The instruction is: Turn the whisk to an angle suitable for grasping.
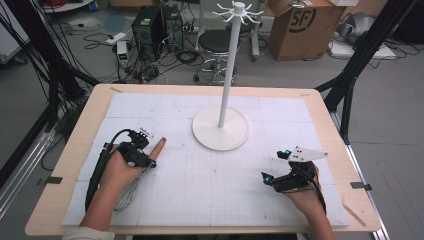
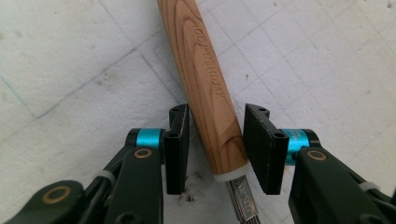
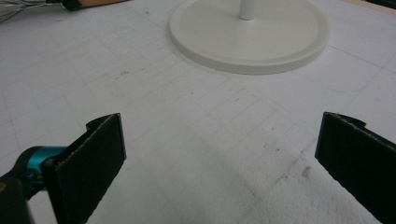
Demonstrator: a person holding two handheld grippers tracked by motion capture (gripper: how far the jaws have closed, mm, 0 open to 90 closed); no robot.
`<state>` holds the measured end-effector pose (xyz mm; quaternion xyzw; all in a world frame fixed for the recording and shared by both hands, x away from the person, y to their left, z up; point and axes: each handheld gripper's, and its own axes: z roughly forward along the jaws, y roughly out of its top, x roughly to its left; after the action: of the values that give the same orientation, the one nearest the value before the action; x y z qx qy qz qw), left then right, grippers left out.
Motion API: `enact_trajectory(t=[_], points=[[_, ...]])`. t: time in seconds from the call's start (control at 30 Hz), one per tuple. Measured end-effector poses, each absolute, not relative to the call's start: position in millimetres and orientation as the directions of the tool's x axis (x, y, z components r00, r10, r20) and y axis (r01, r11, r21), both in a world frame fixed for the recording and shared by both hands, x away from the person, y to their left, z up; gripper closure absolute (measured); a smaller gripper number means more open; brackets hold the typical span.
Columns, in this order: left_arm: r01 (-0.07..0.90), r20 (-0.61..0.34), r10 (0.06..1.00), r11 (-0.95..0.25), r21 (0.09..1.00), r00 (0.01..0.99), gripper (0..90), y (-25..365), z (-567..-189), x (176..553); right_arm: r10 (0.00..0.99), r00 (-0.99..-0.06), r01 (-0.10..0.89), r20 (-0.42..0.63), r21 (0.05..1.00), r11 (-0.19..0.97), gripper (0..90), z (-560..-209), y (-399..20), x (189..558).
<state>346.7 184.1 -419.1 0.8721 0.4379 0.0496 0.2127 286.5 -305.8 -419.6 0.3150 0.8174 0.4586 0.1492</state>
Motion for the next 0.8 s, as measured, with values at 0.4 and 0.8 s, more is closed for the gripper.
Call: enact_trajectory(t=[0.4, 0.8], points=[[0.736, -0.091, 0.78, -0.536, 0.414, 0.619, 54.1, 183.4, -420.6, 347.5, 0.652, -0.757, 0.38, 0.044, 0.842, 0.384, 0.7, -420.2, -305.0, 287.0], [0.693, -0.023, 0.751, -0.596, 0.406, 0.66, 68.2, 176.9, -419.4, 342.2, 0.646, -0.762, 0.38, 0.046, 0.839, 0.389, 0.7, -420.3, -304.0, 286.6]])
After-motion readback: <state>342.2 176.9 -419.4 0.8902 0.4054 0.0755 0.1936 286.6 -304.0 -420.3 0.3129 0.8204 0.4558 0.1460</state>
